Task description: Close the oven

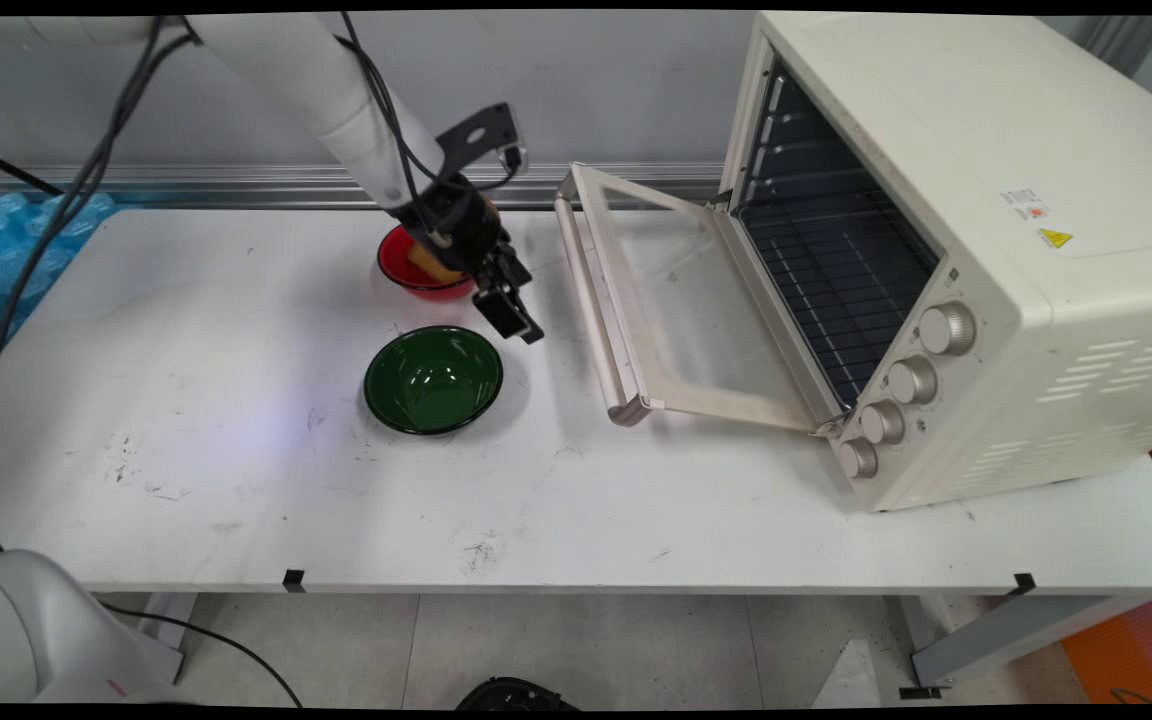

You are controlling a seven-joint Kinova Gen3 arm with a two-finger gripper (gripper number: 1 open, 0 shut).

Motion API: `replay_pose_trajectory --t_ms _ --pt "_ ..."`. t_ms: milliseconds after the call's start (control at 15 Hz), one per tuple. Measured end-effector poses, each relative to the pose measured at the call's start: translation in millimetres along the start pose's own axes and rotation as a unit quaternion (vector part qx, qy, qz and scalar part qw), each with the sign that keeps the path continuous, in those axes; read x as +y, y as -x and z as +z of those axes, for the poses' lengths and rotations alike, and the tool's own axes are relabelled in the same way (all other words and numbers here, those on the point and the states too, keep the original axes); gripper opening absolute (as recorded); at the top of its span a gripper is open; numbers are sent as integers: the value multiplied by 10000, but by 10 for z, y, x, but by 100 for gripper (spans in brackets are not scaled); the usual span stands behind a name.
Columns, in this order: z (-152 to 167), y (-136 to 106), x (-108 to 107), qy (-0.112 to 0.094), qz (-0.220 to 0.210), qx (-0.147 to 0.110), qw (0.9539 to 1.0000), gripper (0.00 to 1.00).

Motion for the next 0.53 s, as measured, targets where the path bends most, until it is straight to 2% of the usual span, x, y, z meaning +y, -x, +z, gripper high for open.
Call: replay_pose_trajectory --t_ms 533 --pt "487 13 -27 -21 132 215 9997 100"
